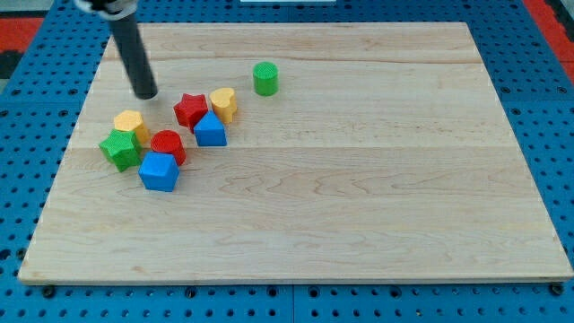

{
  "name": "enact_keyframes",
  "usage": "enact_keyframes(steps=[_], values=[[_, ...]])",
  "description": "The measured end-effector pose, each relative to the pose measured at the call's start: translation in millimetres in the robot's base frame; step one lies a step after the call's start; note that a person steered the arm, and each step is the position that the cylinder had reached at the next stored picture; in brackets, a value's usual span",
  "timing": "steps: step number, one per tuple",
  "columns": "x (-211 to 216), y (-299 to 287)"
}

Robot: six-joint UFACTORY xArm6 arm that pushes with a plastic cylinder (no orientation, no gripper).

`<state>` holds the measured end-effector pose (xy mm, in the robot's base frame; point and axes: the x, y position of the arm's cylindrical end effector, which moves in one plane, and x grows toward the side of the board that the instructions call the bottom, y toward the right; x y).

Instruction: Slightly move the green star with a yellow hexagon towards down

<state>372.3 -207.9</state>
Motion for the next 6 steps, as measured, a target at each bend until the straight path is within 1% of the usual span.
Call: enact_keyframes(steps=[1,2,4,5,6], values=[[32.6,1.4],[-5.4,27.1],[10.1,-12.3],[26.7,45.5],[-5.7,141.9]])
